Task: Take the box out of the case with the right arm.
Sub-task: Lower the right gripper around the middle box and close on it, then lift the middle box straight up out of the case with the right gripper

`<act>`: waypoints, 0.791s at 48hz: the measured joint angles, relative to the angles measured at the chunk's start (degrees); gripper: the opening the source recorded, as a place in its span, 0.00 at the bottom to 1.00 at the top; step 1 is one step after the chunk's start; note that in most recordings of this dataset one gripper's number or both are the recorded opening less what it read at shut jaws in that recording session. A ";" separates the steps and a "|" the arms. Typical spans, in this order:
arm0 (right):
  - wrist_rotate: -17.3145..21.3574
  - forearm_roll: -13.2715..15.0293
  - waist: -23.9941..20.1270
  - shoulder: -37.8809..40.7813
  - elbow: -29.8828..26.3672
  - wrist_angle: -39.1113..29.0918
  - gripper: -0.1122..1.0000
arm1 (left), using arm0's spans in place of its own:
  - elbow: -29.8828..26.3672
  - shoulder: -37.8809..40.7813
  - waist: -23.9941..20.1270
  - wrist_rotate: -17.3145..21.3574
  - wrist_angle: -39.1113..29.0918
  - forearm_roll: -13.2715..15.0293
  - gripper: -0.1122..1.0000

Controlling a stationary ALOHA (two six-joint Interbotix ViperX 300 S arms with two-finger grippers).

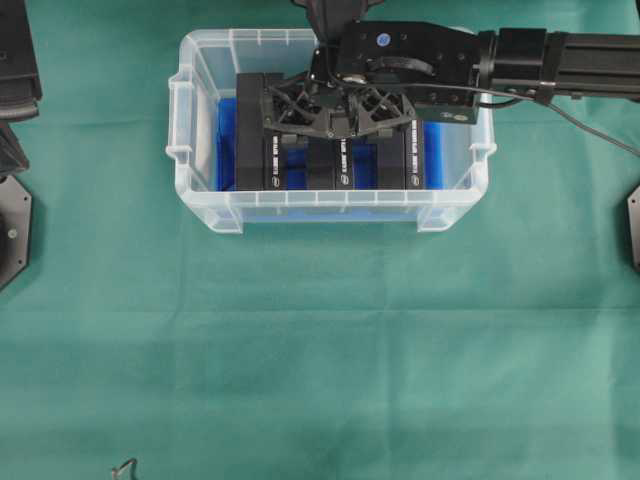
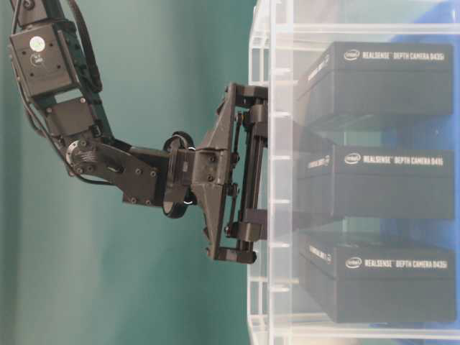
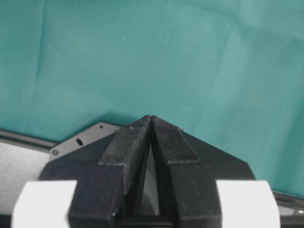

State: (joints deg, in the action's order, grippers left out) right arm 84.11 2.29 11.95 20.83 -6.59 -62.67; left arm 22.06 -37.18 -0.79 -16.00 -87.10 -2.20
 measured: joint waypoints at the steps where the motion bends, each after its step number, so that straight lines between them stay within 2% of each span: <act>1: 0.09 0.09 0.00 0.09 -0.09 0.00 0.73 | 0.00 0.00 0.00 0.00 -0.18 0.00 0.20; 16: 0.09 0.00 0.00 0.18 -1.85 -2.90 0.73 | 0.00 0.00 0.00 0.00 0.00 0.00 0.20; 38: -0.09 0.18 -0.18 -0.09 -13.45 -16.17 0.73 | 0.00 -0.09 0.00 0.00 0.18 0.00 0.20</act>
State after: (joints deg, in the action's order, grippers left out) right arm 84.02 2.46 11.78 20.74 -20.04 -78.84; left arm 22.06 -37.27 -0.79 -16.00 -86.92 -2.20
